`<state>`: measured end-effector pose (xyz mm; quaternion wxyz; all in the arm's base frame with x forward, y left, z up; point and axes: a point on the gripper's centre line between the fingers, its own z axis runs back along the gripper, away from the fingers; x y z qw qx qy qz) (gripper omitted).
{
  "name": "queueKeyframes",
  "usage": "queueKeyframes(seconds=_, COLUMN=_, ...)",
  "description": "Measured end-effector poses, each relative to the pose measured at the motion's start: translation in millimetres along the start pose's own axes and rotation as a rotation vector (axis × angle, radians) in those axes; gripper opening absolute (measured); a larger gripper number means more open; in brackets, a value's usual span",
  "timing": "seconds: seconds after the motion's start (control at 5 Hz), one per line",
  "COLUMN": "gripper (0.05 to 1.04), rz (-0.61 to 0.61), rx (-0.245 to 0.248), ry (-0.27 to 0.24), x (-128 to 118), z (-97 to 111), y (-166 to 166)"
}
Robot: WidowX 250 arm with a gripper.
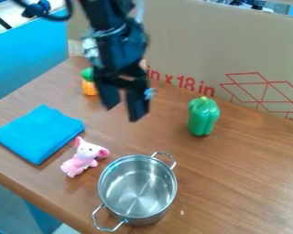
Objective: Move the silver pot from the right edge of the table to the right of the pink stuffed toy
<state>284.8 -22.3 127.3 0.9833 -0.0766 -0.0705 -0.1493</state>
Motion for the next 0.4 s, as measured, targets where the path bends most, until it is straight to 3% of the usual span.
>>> queueKeyframes(seconds=0.4, gripper=1.003, rz=-0.095, rx=0.058, ry=0.093, x=49.0, z=-18.9, y=4.4)
